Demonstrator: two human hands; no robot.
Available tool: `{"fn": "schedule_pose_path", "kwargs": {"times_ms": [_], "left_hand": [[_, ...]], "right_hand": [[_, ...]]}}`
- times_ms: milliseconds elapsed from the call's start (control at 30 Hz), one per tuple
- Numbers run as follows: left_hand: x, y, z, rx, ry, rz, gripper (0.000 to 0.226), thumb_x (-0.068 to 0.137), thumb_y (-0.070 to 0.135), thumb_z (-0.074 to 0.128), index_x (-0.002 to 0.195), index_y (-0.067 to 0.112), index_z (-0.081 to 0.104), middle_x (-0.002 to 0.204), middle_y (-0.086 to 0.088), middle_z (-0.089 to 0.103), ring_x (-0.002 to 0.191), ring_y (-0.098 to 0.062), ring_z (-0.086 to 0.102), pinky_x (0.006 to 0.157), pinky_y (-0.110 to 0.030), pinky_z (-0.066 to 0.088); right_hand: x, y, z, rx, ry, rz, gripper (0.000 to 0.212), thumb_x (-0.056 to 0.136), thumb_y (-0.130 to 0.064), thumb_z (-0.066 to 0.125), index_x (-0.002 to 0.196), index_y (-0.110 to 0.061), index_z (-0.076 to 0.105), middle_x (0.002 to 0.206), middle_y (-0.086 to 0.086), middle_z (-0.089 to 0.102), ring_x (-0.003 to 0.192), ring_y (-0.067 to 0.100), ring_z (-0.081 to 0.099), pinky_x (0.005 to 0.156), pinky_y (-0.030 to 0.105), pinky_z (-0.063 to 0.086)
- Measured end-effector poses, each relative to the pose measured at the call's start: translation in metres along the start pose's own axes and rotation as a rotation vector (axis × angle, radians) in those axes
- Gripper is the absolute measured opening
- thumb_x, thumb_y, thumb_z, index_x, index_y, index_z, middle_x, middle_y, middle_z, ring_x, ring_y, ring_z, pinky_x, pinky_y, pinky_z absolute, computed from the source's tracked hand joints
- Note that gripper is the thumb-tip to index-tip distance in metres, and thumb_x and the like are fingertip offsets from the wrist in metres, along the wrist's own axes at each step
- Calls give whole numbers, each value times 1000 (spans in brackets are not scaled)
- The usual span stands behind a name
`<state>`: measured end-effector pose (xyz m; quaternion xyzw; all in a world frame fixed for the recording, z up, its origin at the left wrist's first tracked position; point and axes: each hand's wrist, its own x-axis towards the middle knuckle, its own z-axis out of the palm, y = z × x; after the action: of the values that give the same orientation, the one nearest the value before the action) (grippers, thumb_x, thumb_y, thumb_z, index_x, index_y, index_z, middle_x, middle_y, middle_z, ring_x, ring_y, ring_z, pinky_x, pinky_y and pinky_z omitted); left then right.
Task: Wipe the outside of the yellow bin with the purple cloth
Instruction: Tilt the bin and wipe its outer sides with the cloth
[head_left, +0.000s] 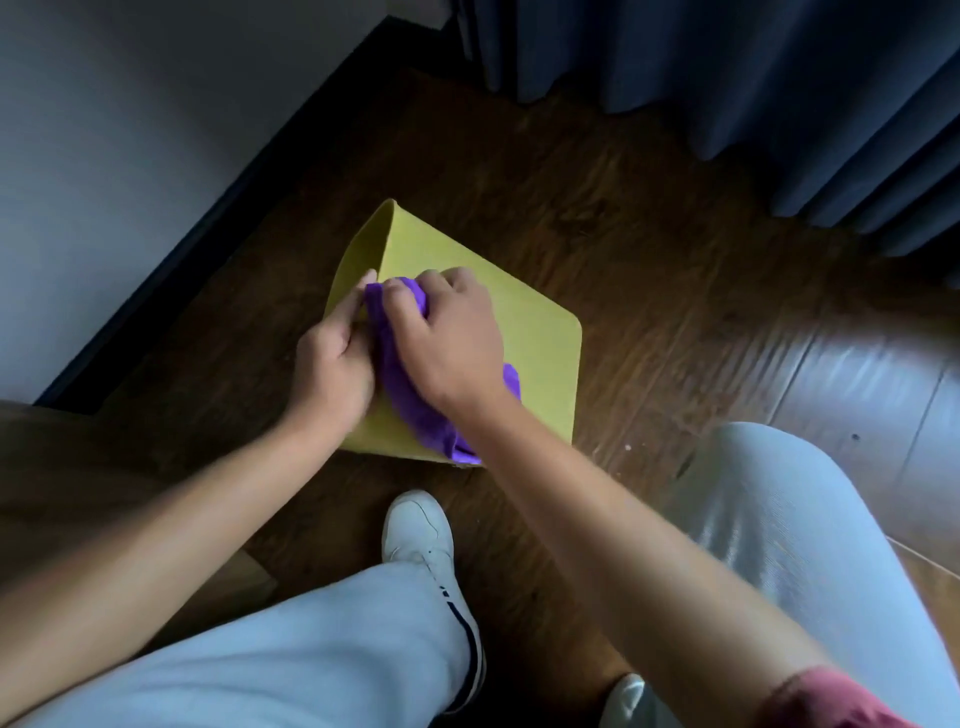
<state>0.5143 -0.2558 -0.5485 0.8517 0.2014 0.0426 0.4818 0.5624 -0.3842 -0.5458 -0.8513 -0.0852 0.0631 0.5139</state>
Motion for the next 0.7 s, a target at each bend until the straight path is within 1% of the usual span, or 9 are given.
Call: {"fn": "schedule_pose_path", "kwargs": {"times_ms": [67,100,133,267,400,433,600,633,700], "left_hand": [[-2,-1,-2,85,33,20,45,110,19,45,154,26,49,144,14,52,118,21,52,100,-4,40],[-3,-3,-4,120,51,28,45,109,21,45,154,25,48,142,16,50,115,25,50,93,4,36],[-4,-6,-7,135,64,19,46,109,23,45,155,25,48,142,16,50,115,22,50,88,7,34],[-8,-9,-14,117,53,-51,47,112,25,42,159,28,41,150,16,47,120,14,48,88,4,36],[-10,-8,-12,90,33,-53,47,112,24,41,159,27,40,148,20,44,112,33,43,87,9,33],[-10,-8,-12,87,33,-53,47,112,24,41,159,27,40,148,20,44,111,34,42,87,9,33],[-11,-4,-12,74,36,-61,46,112,25,42,158,30,41,150,20,43,122,22,42,88,8,33],[-11,-2,-12,74,30,-56,46,112,25,41,158,31,40,152,18,44,128,15,44,92,5,35],[-11,0,-10,69,16,-48,47,113,25,41,159,31,39,158,13,44,139,0,43,104,-10,37]], "right_hand": [[-17,13,20,-26,131,-63,34,101,-44,55,108,-15,70,110,6,62,103,26,55,87,41,44],[-22,23,25,-39,156,-64,32,101,-41,58,115,-15,70,112,7,62,106,27,55,90,43,43],[-25,34,28,-50,162,-48,32,101,-40,60,118,-15,69,113,8,62,106,28,55,91,44,43],[-22,78,24,-117,178,66,36,100,-44,56,116,-15,69,106,11,62,98,34,55,87,47,45],[-20,134,1,-221,243,297,38,100,-48,51,116,-16,65,112,12,61,102,35,56,90,47,47],[-20,145,-4,-242,257,357,40,100,-50,50,117,-16,64,114,12,60,104,35,56,91,47,48],[-19,179,-20,-211,260,587,45,102,-57,41,125,-20,54,122,10,51,109,34,58,84,47,54],[-19,183,-23,-204,242,625,46,102,-57,40,128,-21,52,123,10,50,107,36,60,84,47,54],[-17,187,-33,-207,222,703,48,102,-57,41,132,-20,50,126,11,50,104,38,63,81,44,51]]}}
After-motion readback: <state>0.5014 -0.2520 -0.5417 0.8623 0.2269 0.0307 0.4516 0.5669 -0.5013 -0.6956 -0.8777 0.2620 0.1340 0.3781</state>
